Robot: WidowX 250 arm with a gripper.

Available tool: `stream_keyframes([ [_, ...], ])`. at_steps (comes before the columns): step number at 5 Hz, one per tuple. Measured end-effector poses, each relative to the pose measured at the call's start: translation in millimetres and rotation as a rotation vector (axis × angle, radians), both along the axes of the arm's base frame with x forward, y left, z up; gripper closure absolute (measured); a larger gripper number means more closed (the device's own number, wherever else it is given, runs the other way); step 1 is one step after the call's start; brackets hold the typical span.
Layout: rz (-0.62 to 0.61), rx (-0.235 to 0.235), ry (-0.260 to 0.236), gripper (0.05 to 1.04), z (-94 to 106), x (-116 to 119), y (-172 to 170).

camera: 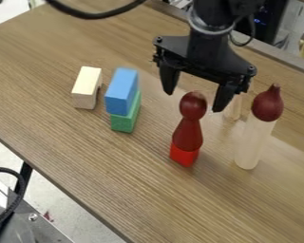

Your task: Removed maroon object from the orange cube

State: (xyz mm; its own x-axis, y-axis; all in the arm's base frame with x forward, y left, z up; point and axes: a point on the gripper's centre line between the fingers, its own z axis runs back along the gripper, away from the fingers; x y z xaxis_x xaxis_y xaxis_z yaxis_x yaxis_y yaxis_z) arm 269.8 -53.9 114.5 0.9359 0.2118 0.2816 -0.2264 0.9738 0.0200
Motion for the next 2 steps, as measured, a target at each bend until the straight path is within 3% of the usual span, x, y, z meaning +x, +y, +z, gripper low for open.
stream_keyframes([
  [1, 0.004, 0.008, 0.021, 0.083, 0.6, -0.9, 0.6],
  [2, 0.019, 0.029, 0.089, 0.083, -0.7, -4.0, 2.2],
])
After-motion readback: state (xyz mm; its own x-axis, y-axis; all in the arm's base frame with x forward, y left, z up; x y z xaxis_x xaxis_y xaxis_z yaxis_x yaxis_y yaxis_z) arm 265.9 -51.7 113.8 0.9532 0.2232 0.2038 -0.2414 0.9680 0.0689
